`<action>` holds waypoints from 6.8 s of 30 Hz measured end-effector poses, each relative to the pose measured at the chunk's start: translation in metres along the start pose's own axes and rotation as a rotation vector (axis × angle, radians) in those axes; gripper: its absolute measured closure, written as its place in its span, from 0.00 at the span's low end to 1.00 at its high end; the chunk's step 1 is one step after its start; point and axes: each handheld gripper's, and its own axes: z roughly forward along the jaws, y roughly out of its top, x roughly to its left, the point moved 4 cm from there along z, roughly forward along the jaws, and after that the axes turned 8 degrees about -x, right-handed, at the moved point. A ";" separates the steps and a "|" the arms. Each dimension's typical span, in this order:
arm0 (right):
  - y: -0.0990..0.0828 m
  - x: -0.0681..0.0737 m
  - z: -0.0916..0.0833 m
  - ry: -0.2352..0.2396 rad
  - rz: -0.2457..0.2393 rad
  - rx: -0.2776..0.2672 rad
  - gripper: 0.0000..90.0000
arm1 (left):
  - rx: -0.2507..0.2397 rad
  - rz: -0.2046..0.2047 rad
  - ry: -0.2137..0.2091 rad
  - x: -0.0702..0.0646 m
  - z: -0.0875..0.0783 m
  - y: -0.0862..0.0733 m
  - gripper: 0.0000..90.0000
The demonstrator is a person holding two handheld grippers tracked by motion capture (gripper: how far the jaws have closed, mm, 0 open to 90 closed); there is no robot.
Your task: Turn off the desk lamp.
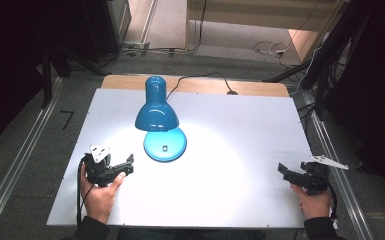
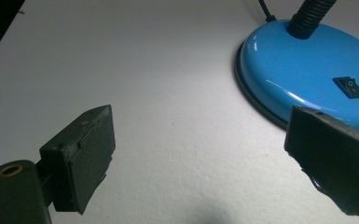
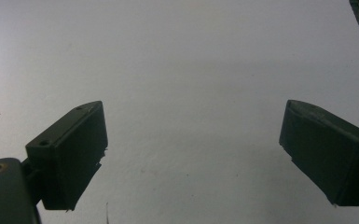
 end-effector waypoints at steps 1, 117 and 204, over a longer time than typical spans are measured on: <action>0.000 0.000 0.000 0.000 0.005 0.003 0.07 | 0.000 -0.001 -0.004 -0.001 0.000 0.000 0.10; -0.003 0.001 0.004 0.002 -0.012 0.023 0.07 | -0.009 0.083 -0.124 -0.060 0.037 0.014 0.18; -0.002 0.003 0.005 0.008 -0.012 0.023 0.07 | 0.016 0.176 -0.258 -0.095 0.060 0.012 1.00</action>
